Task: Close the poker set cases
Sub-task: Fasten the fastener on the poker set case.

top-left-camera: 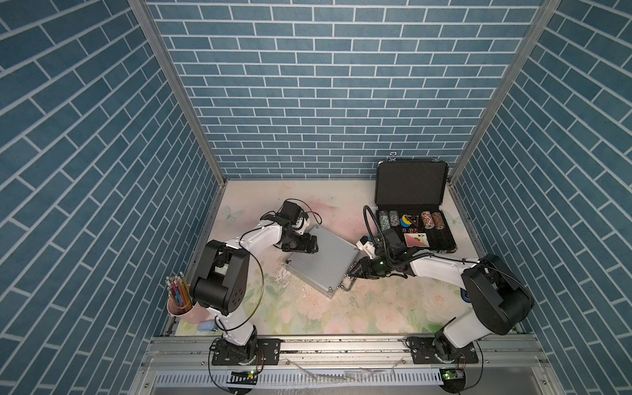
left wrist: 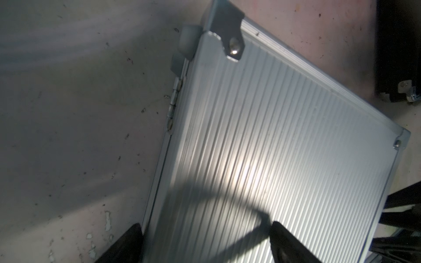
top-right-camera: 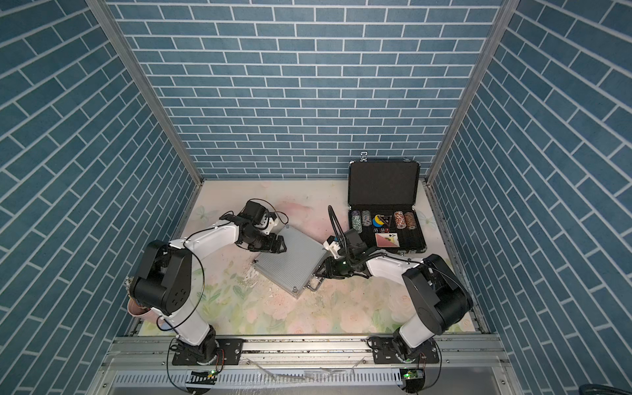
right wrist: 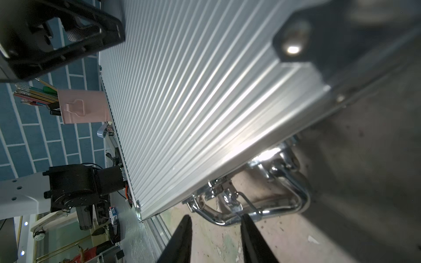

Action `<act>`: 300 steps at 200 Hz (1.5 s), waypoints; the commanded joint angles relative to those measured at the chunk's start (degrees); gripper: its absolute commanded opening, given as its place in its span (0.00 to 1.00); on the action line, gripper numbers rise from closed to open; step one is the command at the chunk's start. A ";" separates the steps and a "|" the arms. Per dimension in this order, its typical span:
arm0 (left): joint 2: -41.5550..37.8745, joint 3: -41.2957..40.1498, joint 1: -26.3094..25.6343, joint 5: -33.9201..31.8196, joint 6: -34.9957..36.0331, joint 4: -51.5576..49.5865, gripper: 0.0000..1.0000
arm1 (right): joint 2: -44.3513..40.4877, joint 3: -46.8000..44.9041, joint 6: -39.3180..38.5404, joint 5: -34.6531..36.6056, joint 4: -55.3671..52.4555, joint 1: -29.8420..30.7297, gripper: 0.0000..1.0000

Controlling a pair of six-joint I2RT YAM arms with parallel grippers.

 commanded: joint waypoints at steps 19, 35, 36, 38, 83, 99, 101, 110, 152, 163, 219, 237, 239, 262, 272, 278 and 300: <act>2.49 -3.51 -0.73 -2.78 0.27 -4.72 0.87 | 2.20 -0.57 -3.79 -0.38 3.27 -0.08 0.39; 2.49 -3.52 -0.73 -2.80 0.10 -4.59 0.87 | 2.22 -0.63 -4.15 0.61 3.38 -0.06 0.40; 2.45 -3.52 -0.73 -2.82 0.10 -4.58 0.87 | 2.27 -0.64 -4.15 0.71 3.43 -0.06 0.40; 2.48 -3.56 -0.73 -2.81 0.10 -4.62 0.87 | 2.39 -0.62 -4.22 0.72 3.45 -0.11 0.40; 2.73 -3.25 -0.77 -2.80 -0.08 -5.00 0.87 | 4.42 -0.73 -4.50 0.82 3.08 -0.06 0.40; 2.82 -3.10 -0.80 -2.84 -0.15 -5.19 0.87 | 4.34 -1.65 -4.59 0.38 3.22 -0.04 0.40; 2.81 -3.08 -0.75 -2.84 -0.10 -5.12 0.87 | 4.40 -1.78 -4.55 0.26 3.22 -0.06 0.40; 2.92 -3.08 -0.76 -2.86 -0.06 -5.18 0.87 | 4.43 -2.11 -4.51 -0.54 3.43 -0.06 0.40; 3.10 -3.16 -0.78 -2.88 -0.17 -5.03 0.87 | 3.38 -3.06 -3.31 -4.39 4.62 0.15 0.40; 3.09 -3.16 -0.82 -2.86 -0.17 -5.06 0.87 | 3.15 -3.33 -2.67 -5.32 5.25 0.09 0.40; 2.99 -3.26 -0.82 -2.58 -0.17 -4.94 0.87 | 1.33 -3.59 0.03 -6.73 6.93 0.17 0.40; 3.10 -3.25 -0.83 -2.49 -0.28 -4.84 0.87 | 0.60 -3.74 1.00 -6.77 7.59 0.16 0.40; 3.06 -3.30 -0.82 -2.49 -0.26 -4.84 0.87 | 0.52 -3.77 1.14 -6.75 7.70 0.12 0.40; 3.10 -3.16 -0.88 -2.40 -0.17 -4.78 0.87 | -0.06 -3.77 2.17 -6.92 8.32 0.10 0.40; 3.10 -3.16 -0.92 -2.43 -0.17 -4.85 0.87 | -0.34 -3.80 2.43 -7.01 8.32 0.12 0.40; 3.04 -3.16 -0.91 -2.40 -0.17 -4.85 0.87 | -0.50 -3.82 2.59 -7.05 8.33 0.12 0.40; 2.99 -3.25 -0.96 -2.34 -0.17 -4.77 0.87 | -0.43 -3.55 2.97 -7.32 8.15 0.17 0.40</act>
